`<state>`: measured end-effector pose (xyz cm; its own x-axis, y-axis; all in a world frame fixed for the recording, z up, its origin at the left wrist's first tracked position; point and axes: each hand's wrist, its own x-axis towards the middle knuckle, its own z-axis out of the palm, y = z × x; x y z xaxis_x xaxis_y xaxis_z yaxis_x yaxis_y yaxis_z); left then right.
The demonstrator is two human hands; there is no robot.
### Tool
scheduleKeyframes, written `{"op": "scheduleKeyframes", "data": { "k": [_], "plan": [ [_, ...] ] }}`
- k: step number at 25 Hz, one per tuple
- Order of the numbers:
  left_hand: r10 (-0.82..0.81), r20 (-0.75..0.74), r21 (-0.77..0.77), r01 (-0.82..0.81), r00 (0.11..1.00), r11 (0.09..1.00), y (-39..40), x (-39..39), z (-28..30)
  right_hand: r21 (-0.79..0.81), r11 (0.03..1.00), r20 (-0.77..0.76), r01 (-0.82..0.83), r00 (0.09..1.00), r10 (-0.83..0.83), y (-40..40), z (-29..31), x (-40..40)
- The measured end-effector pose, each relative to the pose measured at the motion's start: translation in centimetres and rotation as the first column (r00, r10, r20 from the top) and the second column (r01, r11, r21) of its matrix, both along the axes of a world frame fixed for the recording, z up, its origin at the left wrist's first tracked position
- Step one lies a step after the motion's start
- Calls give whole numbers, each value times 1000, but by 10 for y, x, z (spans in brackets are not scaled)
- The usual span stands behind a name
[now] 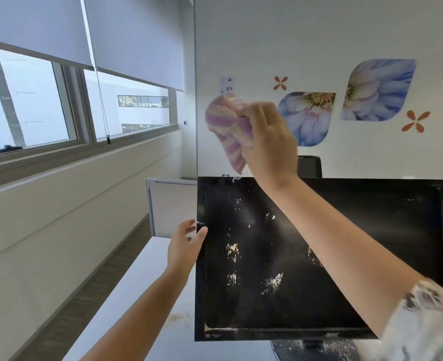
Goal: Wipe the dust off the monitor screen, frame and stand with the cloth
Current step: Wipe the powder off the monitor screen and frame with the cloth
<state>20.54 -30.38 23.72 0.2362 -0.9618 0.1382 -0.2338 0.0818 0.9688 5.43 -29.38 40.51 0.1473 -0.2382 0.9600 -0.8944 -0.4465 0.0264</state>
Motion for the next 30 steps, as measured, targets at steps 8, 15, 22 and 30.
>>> {"op": "scheduleKeyframes", "data": {
  "k": [8, 15, 22, 30],
  "plan": [
    [-68, 108, 35, 64, 992, 997, -14, -10, -16, 529, 848, -378, 45, 907, 187, -57, -77, 16],
    [-163, 71, 88, 157, 984, 984, -12, 2, -14, 569, 812, -374, 125, 919, 121, -68, -55, 27],
    [-189, 115, 101, 178, 975, 979, -12, 6, -11, 602, 776, -343, 190, 939, 36, -74, -56, -30],
    [-186, 141, 96, 174, 972, 980, -16, 6, -14, 629, 740, -279, 238, 958, -71, -61, -51, -142]
  ]
}}
